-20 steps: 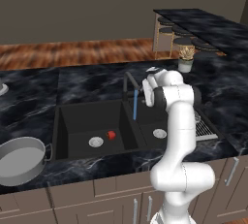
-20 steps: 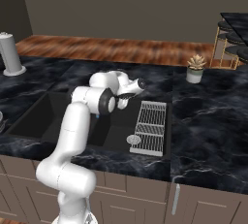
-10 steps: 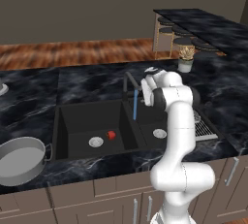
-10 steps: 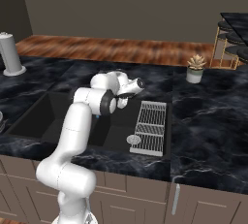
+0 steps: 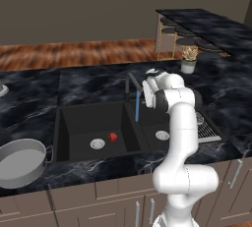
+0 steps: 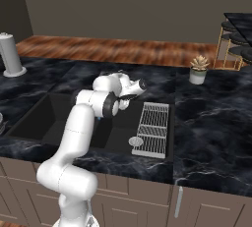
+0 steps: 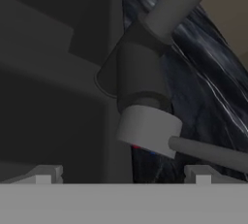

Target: Dump the bell pepper from the pot into the sink. Then turn on the water and wash the bell pepper. Then turn off the water and put the bell pepper back in the pot.

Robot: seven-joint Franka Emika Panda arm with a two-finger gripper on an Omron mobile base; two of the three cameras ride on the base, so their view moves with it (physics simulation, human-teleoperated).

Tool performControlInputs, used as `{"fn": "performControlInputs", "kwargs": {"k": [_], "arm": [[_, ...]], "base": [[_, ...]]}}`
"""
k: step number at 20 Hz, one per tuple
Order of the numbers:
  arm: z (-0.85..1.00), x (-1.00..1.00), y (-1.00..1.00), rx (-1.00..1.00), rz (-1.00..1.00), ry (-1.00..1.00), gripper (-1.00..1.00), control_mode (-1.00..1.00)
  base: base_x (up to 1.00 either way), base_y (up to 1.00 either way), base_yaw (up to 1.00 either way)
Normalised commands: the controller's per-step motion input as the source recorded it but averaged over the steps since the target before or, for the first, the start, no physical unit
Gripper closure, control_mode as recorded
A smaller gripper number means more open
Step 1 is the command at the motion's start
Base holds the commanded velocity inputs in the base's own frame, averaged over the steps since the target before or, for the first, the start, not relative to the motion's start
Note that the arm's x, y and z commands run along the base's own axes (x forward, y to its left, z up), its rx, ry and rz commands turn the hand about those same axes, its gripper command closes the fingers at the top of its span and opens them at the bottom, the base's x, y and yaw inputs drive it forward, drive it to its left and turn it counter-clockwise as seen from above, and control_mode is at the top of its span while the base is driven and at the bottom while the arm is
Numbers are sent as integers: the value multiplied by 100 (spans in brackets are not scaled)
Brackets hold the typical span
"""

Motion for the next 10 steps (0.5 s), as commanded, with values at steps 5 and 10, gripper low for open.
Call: {"fn": "performControlInputs", "kwargs": {"k": [5, 10], "arm": [[0, 0, 20, 0, 0, 0, -100, -100], [0, -1, 39, -1, 3, -9, -100, -100]], "base": [[0, 0, 0], [0, 0, 0]]}}
